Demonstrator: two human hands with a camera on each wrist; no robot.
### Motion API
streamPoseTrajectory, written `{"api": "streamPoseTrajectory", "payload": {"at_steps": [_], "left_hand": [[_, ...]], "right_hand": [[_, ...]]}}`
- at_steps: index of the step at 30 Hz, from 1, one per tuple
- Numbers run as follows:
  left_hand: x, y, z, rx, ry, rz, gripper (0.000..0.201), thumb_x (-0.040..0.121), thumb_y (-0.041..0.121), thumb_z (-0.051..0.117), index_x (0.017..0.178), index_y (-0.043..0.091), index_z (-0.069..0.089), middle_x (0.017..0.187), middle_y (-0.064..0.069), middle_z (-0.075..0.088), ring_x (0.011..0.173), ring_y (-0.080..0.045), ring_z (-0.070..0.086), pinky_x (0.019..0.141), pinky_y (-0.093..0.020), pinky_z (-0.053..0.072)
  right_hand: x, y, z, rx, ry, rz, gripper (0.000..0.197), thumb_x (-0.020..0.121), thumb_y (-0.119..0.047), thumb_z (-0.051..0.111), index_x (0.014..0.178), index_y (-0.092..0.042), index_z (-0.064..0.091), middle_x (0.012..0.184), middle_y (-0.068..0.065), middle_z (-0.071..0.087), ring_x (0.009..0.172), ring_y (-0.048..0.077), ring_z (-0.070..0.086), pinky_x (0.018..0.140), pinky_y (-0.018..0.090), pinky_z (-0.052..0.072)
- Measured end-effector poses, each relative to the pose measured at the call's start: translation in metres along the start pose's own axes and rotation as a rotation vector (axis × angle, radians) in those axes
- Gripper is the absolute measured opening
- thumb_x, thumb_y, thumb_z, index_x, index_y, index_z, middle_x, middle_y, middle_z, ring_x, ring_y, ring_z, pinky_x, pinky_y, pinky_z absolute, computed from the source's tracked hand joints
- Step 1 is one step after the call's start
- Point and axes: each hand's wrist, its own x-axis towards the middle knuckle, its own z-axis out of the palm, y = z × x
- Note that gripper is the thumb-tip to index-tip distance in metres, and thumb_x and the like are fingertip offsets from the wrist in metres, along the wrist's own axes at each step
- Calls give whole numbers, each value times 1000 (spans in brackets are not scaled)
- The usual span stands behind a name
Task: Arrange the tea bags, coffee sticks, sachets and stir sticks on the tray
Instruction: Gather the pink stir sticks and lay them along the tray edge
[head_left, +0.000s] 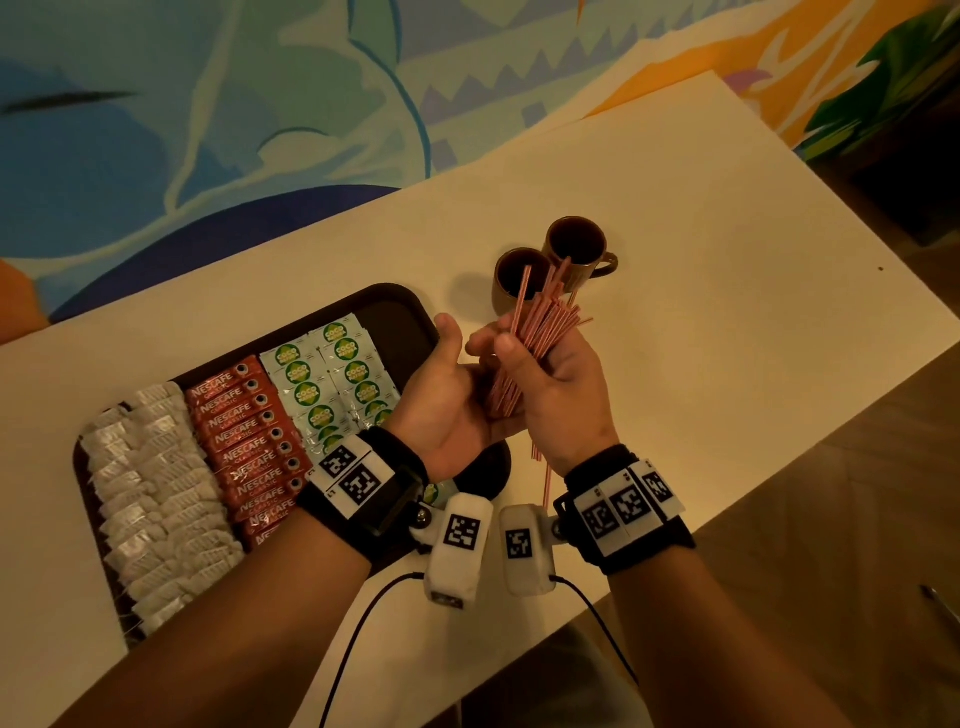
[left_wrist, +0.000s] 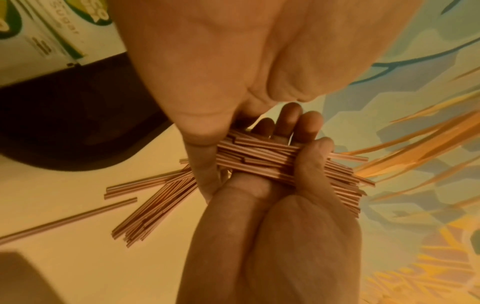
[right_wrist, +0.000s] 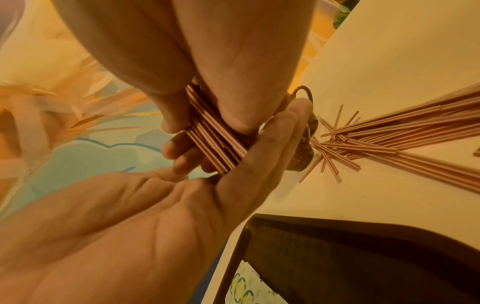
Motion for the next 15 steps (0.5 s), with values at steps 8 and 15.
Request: {"api": "streamPoseTrajectory", "payload": {"at_steps": [8,15], "left_hand": [[-7,1,-6,-1,75,1,93,94,79,16,140,10,57,133,-16,67,125,-27,64,99,-44,56],[-8,1,-13,-60,41,-18,106,90,84,22,147,-4,42,154,-31,37,129,-32,61,88,-44,60]], "right_hand": [[0,14,7,68,-93,46,21,100,-11,56,121,-12,58,92,12,66,87,35,65,95,70,49],[-2,15,13,-158,-173,5,15,107,-20,49,95,-15,57,80,5,61,79,28,64,82,54,56]]}}
